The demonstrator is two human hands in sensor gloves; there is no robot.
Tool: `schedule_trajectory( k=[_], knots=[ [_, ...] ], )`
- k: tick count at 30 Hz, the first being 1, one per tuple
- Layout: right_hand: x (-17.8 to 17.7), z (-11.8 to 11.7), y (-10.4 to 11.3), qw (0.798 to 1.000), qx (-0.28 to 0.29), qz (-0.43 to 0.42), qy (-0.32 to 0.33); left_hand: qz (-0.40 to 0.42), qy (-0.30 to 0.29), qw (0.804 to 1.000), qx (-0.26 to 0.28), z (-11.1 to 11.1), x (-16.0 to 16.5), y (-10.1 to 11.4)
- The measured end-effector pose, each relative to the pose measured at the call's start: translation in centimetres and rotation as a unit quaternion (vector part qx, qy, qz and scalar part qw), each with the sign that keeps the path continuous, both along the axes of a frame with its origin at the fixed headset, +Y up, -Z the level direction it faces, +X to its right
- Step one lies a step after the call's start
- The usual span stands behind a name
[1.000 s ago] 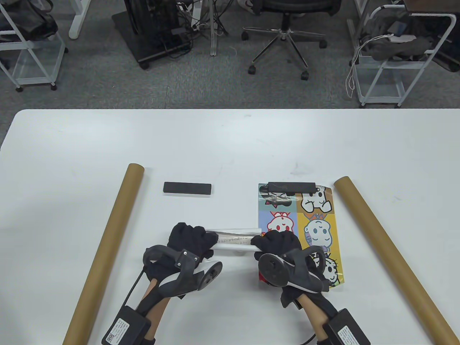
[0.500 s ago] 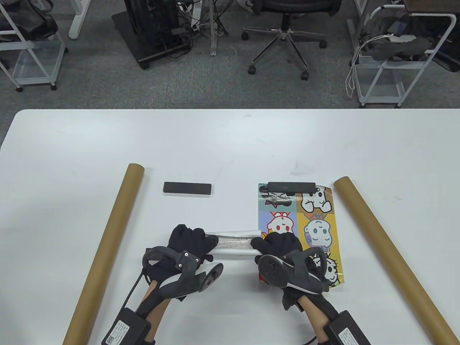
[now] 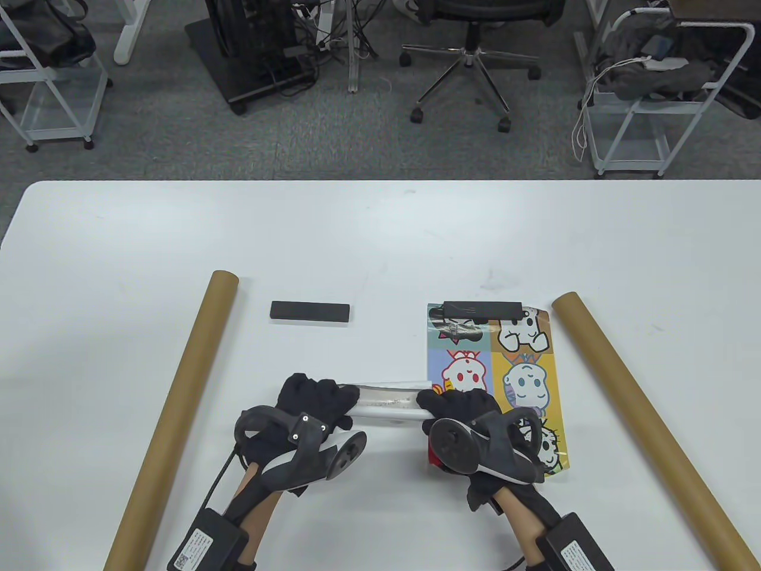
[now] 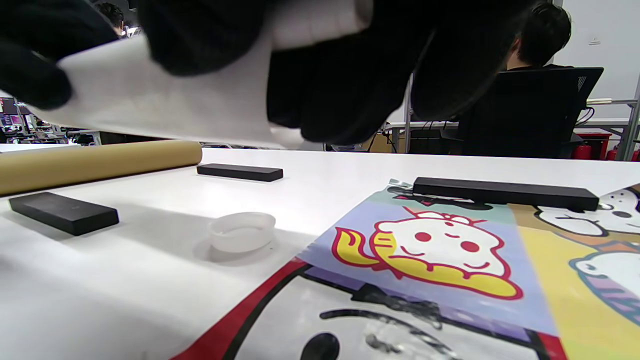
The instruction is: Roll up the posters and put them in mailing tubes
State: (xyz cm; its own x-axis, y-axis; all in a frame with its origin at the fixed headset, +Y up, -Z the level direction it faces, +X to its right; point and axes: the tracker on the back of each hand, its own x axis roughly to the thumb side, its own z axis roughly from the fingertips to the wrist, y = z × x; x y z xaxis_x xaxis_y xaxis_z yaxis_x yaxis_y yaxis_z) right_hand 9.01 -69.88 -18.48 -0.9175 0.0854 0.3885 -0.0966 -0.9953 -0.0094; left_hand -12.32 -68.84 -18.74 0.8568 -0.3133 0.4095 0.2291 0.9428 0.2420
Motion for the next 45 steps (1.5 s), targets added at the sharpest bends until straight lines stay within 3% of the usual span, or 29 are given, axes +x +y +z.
schedule_trajectory(
  k=[6,11,16,27,36,45],
  knots=[
    [0.4,-0.2,0.1,0.999,-0.042,-0.031,0.009,0.013,0.004,1.0,-0.012,-0.1,0.0,0.1],
    [0.2,-0.1,0.0,0.999,-0.026,-0.031,0.008,-0.003,0.001,1.0,0.014,0.2,0.2,0.4],
    [0.2,0.0,-0.1,0.999,-0.03,-0.029,0.016,0.008,-0.001,1.0,-0.005,0.0,-0.2,0.0],
    [-0.1,0.2,0.1,1.0,-0.002,0.002,-0.006,-0.007,0.002,1.0,0.012,0.1,0.1,0.1],
    [-0.2,0.1,-0.1,1.0,-0.025,-0.002,0.017,-0.01,0.007,1.0,-0.017,-0.3,-0.1,-0.5],
    [-0.1,0.2,0.0,1.0,-0.005,-0.001,0.006,-0.003,0.005,0.999,-0.031,-0.2,0.0,-0.7]
  ],
)
